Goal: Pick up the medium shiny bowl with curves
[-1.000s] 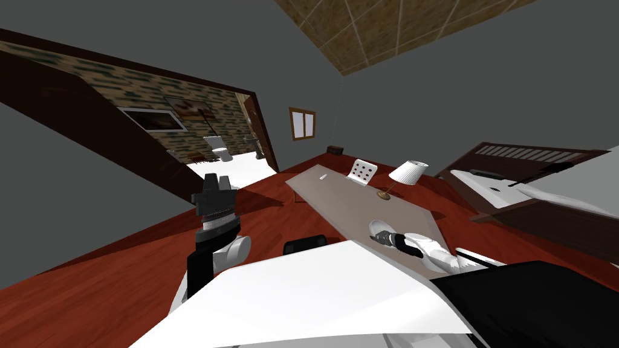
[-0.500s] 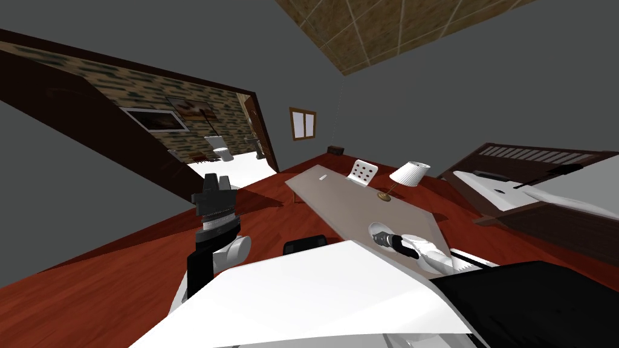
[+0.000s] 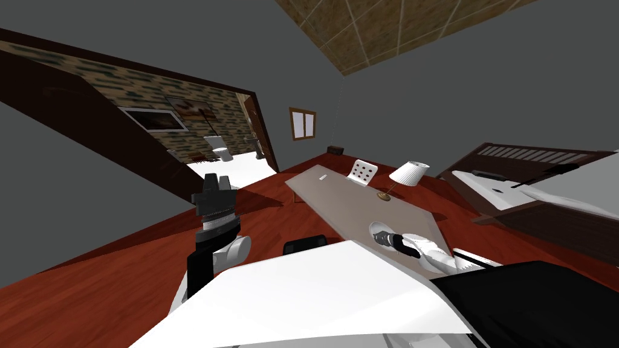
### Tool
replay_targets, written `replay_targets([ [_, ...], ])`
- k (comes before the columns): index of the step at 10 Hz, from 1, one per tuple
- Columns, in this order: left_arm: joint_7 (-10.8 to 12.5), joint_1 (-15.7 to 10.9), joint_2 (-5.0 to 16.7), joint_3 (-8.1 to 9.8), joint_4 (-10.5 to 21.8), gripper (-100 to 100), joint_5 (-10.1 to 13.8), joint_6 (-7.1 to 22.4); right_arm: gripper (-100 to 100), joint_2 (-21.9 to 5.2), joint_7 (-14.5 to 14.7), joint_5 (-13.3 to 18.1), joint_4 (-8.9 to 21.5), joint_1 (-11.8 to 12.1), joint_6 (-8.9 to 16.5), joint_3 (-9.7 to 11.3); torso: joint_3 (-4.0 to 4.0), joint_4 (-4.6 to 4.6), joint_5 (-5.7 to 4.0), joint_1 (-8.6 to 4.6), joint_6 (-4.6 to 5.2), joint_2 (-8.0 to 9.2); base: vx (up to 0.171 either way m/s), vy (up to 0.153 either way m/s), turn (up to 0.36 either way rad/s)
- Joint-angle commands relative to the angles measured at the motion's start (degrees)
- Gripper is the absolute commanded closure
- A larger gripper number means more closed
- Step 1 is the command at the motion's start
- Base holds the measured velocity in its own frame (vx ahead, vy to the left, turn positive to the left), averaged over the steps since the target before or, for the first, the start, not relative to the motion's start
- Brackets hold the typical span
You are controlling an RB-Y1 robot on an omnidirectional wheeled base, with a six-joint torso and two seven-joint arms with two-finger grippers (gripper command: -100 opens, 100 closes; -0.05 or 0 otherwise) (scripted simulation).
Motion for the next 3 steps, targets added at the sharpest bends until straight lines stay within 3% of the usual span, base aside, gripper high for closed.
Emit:
replay_targets([
  [1,0.0,0.0,0.0,0.0,0.0,0,0.0,0.0,100,-1.59,-0.55,-0.07,0.33,-0.05,-1.75,-0.06,0.0,0.0,0.0,0.0,0.0,0.0,-0.036,0.086,-0.062],
  [2,0.0,0.0,0.0,0.0,0.0,0,0.0,0.0,100,-1.18,-0.66,0.02,0.3,-0.28,-1.03,0.16,0.03,0.01,0.05,0.14,0.01,0.06,-0.015,0.037,-0.021],
  [3,0.0,0.0,0.0,0.0,0.0,0,0.0,0.0,0,-1.32,-0.76,0.02,0.42,-0.29,-1.34,0.16,0.01,0.01,0.0,0.04,-0.02,0.01,-0.004,0.007,-0.001],
])
